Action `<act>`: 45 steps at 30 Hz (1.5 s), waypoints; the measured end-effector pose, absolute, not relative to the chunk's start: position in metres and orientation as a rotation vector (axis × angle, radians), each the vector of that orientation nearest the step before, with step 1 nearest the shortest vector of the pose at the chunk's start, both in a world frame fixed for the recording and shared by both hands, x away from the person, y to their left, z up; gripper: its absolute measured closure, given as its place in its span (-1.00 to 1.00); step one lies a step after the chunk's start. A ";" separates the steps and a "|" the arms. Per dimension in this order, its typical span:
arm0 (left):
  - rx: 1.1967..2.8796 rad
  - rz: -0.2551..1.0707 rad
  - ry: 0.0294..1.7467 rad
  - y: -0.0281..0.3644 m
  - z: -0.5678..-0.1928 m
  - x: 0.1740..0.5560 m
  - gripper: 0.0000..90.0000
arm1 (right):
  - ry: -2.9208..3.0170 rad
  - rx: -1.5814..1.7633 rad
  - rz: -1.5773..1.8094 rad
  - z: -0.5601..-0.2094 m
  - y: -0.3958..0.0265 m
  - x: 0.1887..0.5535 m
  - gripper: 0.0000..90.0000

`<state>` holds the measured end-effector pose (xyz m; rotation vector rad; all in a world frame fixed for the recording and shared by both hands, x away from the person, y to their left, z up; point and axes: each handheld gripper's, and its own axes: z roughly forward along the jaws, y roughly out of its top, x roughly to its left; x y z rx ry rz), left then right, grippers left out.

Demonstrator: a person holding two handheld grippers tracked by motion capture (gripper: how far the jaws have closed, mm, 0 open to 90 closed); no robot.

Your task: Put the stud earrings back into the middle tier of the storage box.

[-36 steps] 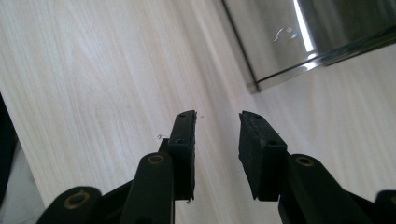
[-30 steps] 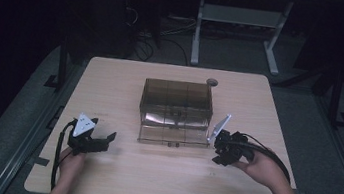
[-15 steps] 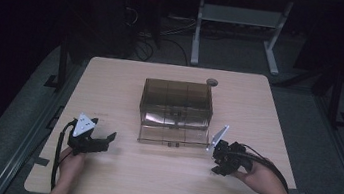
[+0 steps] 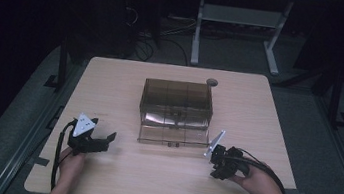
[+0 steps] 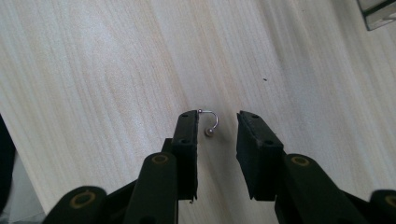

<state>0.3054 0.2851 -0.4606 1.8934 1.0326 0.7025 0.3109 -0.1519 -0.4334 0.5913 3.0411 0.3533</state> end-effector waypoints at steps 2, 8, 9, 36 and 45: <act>1.894 0.703 1.032 0.285 -0.461 0.305 -0.72 | 3.045 0.585 0.354 -0.435 -0.152 0.311 0.56; 1.894 0.702 1.033 0.285 -0.461 0.305 -0.71 | 3.051 0.590 0.325 -0.438 -0.151 0.312 0.65; 1.895 0.702 1.033 0.285 -0.460 0.305 -0.71 | 3.050 0.591 0.326 -0.438 -0.151 0.312 0.66; 1.887 0.702 1.034 0.286 -0.460 0.305 -0.72 | 3.071 0.541 0.252 -0.438 -0.145 0.315 0.89; 1.888 0.702 1.033 0.285 -0.460 0.305 -0.72 | 3.071 0.536 0.253 -0.437 -0.146 0.315 0.90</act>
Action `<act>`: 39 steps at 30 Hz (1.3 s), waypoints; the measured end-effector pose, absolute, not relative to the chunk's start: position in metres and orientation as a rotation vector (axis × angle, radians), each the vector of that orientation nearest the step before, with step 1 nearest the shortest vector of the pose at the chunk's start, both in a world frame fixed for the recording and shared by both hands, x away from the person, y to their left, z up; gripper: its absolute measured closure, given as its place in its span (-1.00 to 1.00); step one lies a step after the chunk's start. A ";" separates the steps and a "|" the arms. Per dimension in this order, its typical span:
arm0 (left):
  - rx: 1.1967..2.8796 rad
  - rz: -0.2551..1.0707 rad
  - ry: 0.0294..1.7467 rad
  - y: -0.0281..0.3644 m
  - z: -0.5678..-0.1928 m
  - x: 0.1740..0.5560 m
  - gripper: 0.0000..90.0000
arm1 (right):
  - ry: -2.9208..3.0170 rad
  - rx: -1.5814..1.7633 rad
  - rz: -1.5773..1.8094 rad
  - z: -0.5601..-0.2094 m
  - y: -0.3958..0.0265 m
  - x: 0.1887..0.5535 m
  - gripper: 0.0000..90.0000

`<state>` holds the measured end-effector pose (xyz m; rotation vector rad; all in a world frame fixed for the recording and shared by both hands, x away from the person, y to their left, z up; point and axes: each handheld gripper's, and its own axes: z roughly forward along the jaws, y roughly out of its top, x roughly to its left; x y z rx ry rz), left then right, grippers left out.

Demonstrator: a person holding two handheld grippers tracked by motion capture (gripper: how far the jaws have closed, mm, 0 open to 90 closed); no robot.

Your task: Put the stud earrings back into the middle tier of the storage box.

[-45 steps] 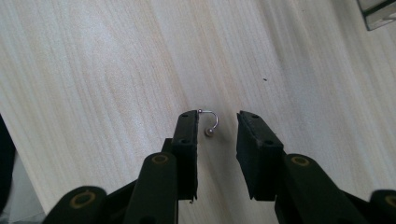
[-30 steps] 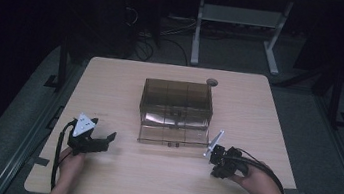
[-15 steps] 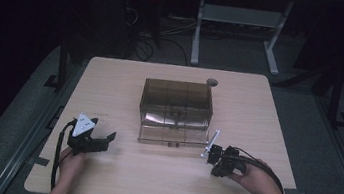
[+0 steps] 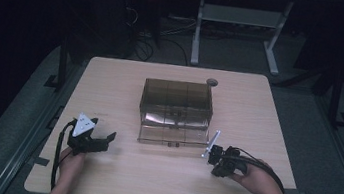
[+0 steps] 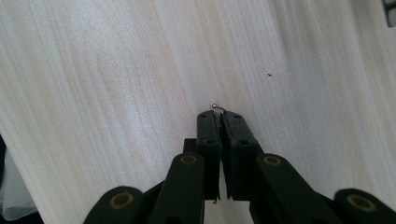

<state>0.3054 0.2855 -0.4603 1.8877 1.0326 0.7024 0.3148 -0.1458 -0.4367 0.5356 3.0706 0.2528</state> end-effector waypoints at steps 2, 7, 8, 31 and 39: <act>1.887 0.702 1.033 0.286 -0.460 0.305 -0.71 | 3.070 0.534 0.257 -0.436 -0.146 0.315 0.90; 1.880 0.701 1.036 0.285 -0.460 0.305 -0.71 | 3.064 0.529 0.267 -0.433 -0.146 0.315 0.90; 1.875 0.700 1.038 0.285 -0.461 0.305 -0.72 | 3.063 0.529 0.267 -0.432 -0.145 0.315 0.90; 1.871 0.697 1.042 0.285 -0.460 0.305 -0.72 | 3.014 0.477 0.379 -0.382 -0.130 0.333 0.90; 1.874 0.698 1.037 0.285 -0.460 0.305 -0.72 | 3.004 0.463 0.378 -0.369 -0.119 0.347 0.90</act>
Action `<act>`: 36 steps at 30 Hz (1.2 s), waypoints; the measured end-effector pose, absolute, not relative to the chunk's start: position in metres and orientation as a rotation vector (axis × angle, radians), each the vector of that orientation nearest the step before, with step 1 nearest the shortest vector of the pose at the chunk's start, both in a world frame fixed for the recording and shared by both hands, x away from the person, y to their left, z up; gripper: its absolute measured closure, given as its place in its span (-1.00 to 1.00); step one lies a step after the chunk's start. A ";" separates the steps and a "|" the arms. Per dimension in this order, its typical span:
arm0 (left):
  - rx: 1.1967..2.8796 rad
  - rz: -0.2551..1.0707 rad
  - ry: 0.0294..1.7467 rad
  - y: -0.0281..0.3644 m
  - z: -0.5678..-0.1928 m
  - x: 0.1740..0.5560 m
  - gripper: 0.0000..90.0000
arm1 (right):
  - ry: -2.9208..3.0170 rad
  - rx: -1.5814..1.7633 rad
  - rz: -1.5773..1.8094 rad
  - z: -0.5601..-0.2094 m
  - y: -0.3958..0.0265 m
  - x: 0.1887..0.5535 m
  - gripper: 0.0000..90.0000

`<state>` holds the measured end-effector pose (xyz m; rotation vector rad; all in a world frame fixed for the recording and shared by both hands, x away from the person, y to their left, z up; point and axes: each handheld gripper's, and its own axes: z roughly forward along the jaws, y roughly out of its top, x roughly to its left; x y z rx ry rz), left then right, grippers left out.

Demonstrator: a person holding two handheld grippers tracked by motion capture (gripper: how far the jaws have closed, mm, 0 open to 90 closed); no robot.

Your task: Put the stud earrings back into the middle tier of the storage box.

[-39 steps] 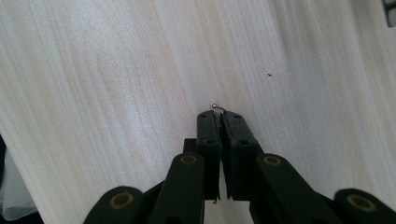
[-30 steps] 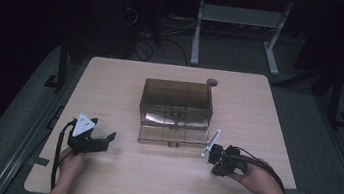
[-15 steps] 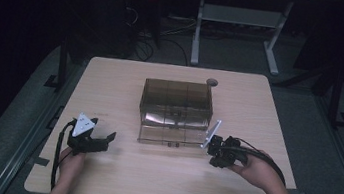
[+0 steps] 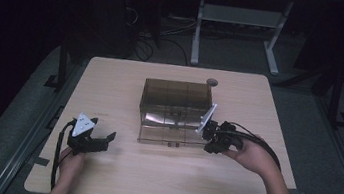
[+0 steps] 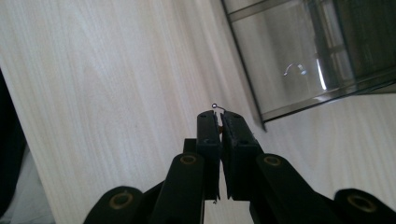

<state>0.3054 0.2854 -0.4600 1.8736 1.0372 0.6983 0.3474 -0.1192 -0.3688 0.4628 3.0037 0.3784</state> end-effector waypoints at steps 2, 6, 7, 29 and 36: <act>1.877 0.698 1.036 0.286 -0.460 0.305 -0.72 | 3.005 0.465 0.384 -0.367 -0.117 0.351 0.90; 1.878 0.699 1.035 0.286 -0.460 0.305 -0.72 | 3.007 0.471 0.377 -0.366 -0.113 0.359 0.90; 1.878 0.699 1.035 0.286 -0.460 0.305 -0.71 | 3.006 0.473 0.381 -0.366 -0.112 0.361 0.90; 1.874 0.693 1.038 0.286 -0.460 0.305 -0.72 | 3.041 0.517 0.367 -0.376 -0.085 0.402 0.90; 1.874 0.693 1.038 0.286 -0.460 0.305 -0.71 | 3.052 0.534 0.349 -0.384 -0.080 0.410 0.90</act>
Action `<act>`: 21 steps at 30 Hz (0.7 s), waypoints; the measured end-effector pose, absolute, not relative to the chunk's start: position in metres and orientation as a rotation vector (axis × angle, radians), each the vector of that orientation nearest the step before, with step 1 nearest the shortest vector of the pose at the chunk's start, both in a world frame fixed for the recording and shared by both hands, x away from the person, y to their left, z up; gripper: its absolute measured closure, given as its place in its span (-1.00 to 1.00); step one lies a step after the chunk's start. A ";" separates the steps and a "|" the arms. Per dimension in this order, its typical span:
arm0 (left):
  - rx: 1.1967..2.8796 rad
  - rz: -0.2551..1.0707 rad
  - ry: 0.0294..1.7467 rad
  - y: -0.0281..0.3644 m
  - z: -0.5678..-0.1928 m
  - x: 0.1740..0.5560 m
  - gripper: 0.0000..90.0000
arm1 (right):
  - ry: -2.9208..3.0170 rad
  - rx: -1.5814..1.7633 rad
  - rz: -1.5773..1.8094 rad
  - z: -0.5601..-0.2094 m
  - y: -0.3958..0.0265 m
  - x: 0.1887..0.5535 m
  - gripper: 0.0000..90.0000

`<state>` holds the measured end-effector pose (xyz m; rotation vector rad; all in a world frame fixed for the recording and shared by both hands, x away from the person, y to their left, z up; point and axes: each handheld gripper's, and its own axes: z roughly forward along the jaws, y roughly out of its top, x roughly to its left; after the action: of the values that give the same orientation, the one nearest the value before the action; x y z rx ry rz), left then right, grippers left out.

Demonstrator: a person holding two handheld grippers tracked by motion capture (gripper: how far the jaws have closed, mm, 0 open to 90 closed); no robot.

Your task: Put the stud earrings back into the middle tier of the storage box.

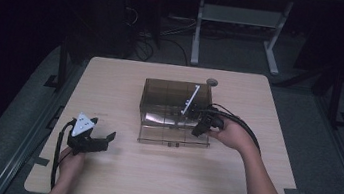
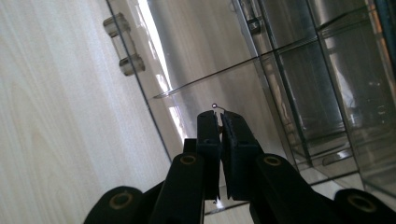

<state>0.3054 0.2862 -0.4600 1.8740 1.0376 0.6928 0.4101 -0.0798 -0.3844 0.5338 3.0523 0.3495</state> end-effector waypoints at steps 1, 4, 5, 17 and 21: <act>1.873 0.693 1.036 0.286 -0.460 0.305 -0.71 | 3.051 0.532 0.343 -0.386 -0.079 0.411 0.90; 1.872 0.694 1.036 0.286 -0.460 0.305 -0.71 | 3.056 0.534 0.319 -0.390 -0.076 0.414 0.90; 1.872 0.693 1.036 0.286 -0.460 0.305 -0.72 | 3.058 0.541 0.316 -0.391 -0.076 0.414 0.90; 1.869 0.693 1.036 0.287 -0.460 0.305 -0.71 | 3.065 0.563 0.302 -0.399 -0.072 0.421 0.90; 1.870 0.692 1.036 0.287 -0.460 0.305 -0.71 | 3.067 0.562 0.305 -0.400 -0.072 0.422 0.90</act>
<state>0.3053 0.2868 -0.4597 1.8696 1.0360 0.6921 0.4215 -0.0721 -0.4000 0.5621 3.0670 0.3047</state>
